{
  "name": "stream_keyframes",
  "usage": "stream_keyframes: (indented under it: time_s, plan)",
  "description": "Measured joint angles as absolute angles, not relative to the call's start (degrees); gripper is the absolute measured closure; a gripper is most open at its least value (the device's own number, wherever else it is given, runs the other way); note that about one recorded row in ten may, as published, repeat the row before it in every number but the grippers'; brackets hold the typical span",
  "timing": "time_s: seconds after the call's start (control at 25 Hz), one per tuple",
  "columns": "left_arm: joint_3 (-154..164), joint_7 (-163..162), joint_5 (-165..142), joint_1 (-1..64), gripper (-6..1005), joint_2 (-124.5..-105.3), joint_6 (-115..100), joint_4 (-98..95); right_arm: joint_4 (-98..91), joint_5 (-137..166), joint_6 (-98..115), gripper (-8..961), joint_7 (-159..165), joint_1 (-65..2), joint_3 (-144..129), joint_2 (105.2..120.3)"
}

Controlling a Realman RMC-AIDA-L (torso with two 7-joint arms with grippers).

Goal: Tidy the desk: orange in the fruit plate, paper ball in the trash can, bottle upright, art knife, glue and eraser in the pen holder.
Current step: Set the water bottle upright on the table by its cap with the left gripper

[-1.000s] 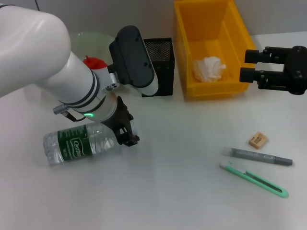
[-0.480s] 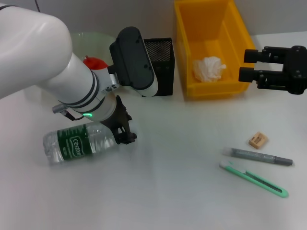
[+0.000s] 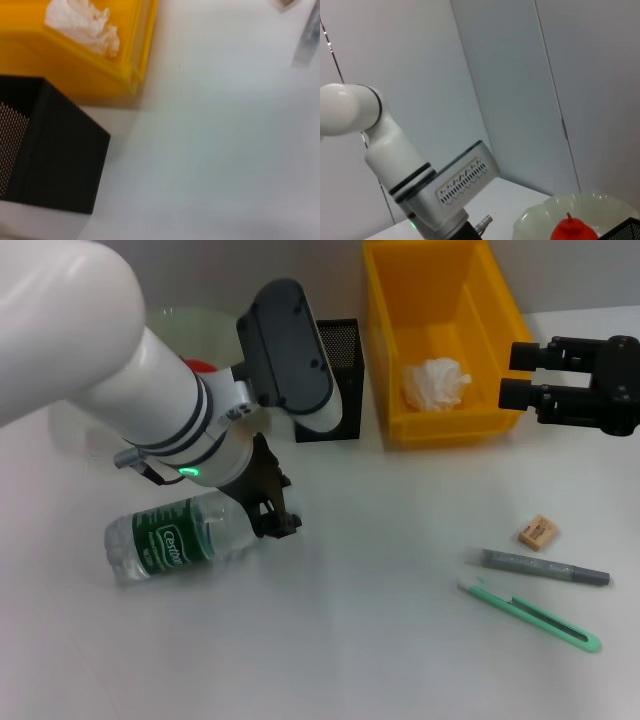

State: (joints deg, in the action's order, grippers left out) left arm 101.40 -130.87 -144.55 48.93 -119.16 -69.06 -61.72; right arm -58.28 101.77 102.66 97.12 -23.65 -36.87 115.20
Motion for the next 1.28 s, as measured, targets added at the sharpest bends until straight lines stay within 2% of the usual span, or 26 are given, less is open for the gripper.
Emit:
stream_keyframes:
  time_s: [0.16,0.28,0.48,1.28]
  plan:
    - [101.08,-130.87,-144.54,48.59,560,-119.12,-69.72,-62.8,-58.36,101.77,102.66,301,97.14,-23.64,-36.78,115.04]
    - [99.15,-130.86,-144.6,44.65,561,-118.75,-73.24,-72.77,-58.57,101.77,102.66,301,97.23,-23.64,-36.74,114.93]
    - [96.13,-130.86,-145.0,41.84,561,-118.63,-75.23,-79.88,-58.67,101.77,102.66,301,97.29,-23.64,-36.74,114.78]
    - [91.97,-131.66,-147.44,41.13,591,-118.65,-81.35,-89.68,-58.31,101.77,102.58,301,97.47,-24.01,-36.65,113.93]
